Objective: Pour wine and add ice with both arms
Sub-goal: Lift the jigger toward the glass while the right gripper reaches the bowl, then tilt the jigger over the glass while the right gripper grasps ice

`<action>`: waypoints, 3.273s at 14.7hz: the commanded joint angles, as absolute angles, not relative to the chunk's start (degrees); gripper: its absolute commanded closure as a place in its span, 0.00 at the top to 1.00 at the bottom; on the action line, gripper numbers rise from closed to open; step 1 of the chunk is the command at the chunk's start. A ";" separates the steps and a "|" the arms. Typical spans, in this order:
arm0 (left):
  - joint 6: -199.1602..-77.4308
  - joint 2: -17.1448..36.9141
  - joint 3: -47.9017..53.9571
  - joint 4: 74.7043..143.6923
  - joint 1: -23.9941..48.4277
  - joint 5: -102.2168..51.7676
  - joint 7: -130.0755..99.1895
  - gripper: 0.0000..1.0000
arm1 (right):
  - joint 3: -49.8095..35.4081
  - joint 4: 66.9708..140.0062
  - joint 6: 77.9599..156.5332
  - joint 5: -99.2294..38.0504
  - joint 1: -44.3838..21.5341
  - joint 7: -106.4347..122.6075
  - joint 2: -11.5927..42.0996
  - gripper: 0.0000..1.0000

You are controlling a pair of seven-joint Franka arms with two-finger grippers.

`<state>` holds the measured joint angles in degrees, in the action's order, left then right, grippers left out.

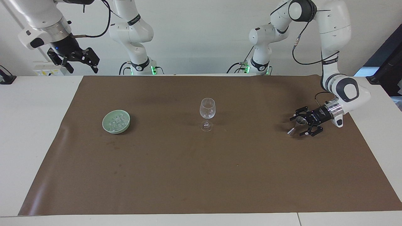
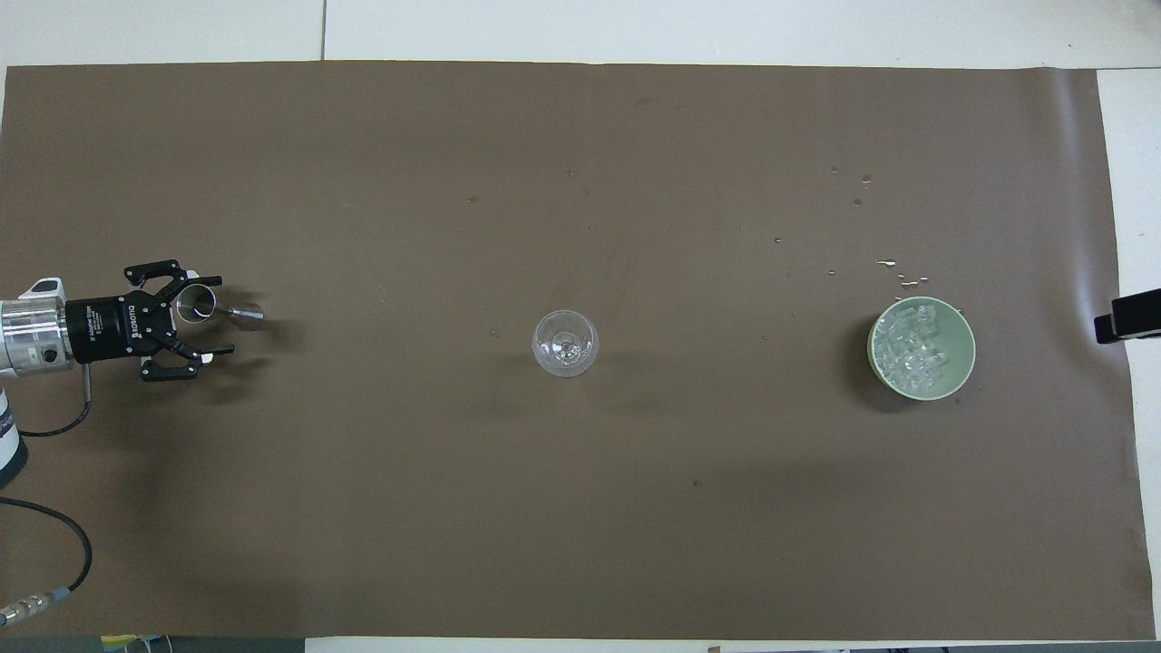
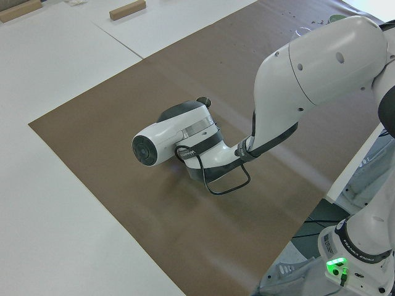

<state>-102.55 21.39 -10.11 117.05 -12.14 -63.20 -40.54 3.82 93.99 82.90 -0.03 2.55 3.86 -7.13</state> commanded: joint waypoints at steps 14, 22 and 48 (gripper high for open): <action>-102.31 11.54 -10.90 118.56 -8.97 -64.52 -46.91 0.00 | 3.52 95.45 82.71 0.18 3.08 3.95 -8.44 1.00; -102.04 0.36 -10.72 118.48 5.87 -60.03 -66.78 0.00 | 3.52 110.43 93.83 -2.64 2.55 8.87 -12.73 1.00; -122.43 2.20 -9.93 110.13 43.50 -10.74 -117.76 0.00 | 3.52 137.63 136.93 -2.64 3.34 32.08 -2.81 0.58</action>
